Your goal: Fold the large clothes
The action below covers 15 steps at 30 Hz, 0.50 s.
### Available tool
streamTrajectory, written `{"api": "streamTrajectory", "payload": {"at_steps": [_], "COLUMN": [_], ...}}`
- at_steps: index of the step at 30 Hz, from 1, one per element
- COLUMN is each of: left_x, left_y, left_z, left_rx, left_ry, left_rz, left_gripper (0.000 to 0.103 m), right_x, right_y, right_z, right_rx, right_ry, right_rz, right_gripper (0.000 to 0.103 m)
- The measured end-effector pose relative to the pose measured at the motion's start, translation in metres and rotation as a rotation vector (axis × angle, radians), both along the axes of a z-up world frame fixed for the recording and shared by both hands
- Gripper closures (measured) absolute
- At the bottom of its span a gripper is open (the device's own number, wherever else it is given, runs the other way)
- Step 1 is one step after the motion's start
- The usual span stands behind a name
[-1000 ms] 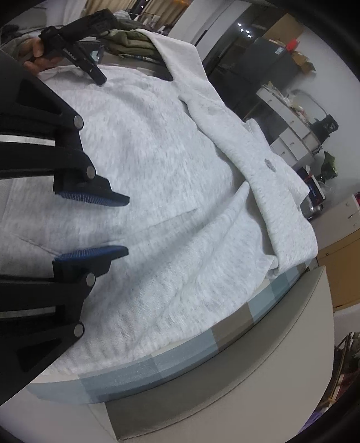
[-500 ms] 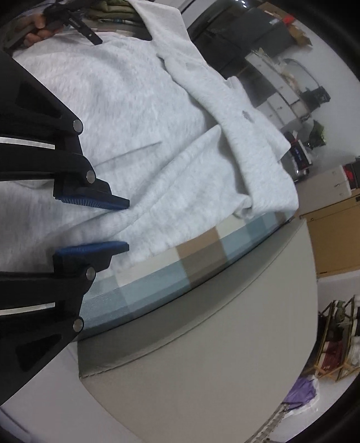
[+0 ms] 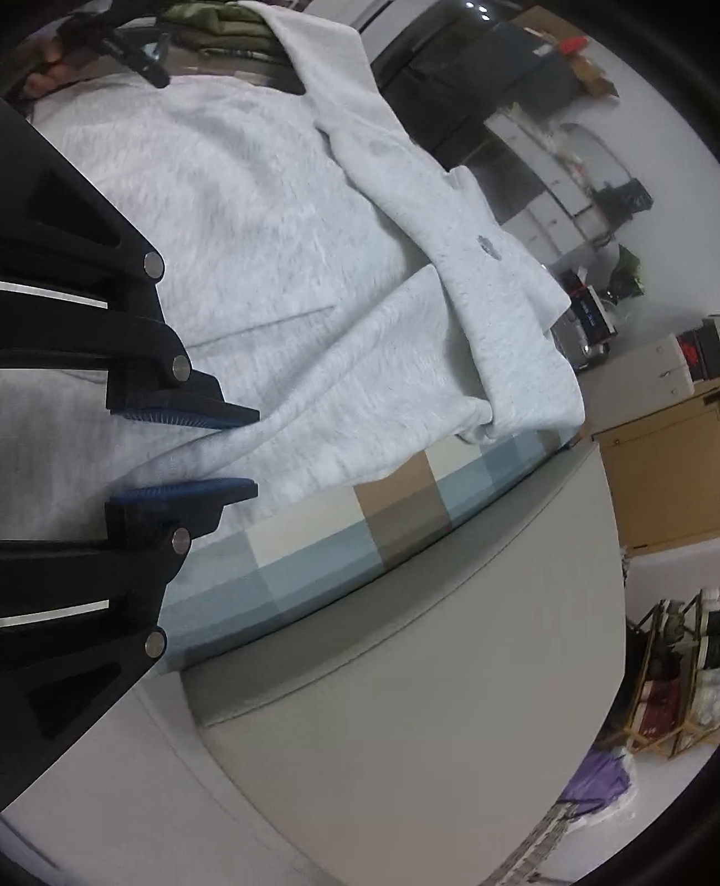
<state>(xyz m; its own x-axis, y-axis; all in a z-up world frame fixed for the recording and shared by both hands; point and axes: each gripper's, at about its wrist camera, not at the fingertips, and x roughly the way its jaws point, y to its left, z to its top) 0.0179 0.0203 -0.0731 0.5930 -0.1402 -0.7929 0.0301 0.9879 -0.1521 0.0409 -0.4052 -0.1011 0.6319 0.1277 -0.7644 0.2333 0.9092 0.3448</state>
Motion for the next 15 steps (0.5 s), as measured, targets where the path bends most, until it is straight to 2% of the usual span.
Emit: {"api": "streamTrajectory", "payload": {"at_steps": [1, 2, 3, 6, 8, 12, 15], "left_x": [-0.01, -0.018, -0.027, -0.051, -0.063, -0.078, -0.075], "left_y": [0.002, 0.002, 0.002, -0.006, -0.016, -0.04, -0.051], "left_z": [0.002, 0.005, 0.007, 0.01, 0.008, -0.002, -0.012], "left_rx": [0.006, 0.007, 0.006, 0.01, 0.024, 0.151, 0.23], "left_ry": [-0.006, -0.012, -0.02, -0.046, -0.056, -0.04, -0.018], "left_rz": [0.001, -0.002, -0.009, -0.057, -0.124, -0.248, -0.251], "left_gripper": [0.036, 0.036, 0.036, 0.036, 0.036, 0.036, 0.035], "right_x": [-0.004, -0.007, -0.009, -0.014, -0.019, -0.03, -0.034], "right_y": [0.001, 0.002, 0.004, 0.01, 0.013, 0.021, 0.024], "right_z": [0.002, 0.004, 0.006, 0.011, 0.015, 0.019, 0.018], "right_rx": [0.023, 0.034, 0.041, 0.051, 0.058, 0.058, 0.064], "right_ry": [-0.029, -0.052, -0.067, -0.071, -0.085, -0.105, -0.104], "right_rz": [0.008, 0.015, 0.023, 0.034, 0.047, 0.062, 0.063], "right_gripper": [0.075, 0.063, 0.058, 0.056, 0.051, 0.048, 0.047]}}
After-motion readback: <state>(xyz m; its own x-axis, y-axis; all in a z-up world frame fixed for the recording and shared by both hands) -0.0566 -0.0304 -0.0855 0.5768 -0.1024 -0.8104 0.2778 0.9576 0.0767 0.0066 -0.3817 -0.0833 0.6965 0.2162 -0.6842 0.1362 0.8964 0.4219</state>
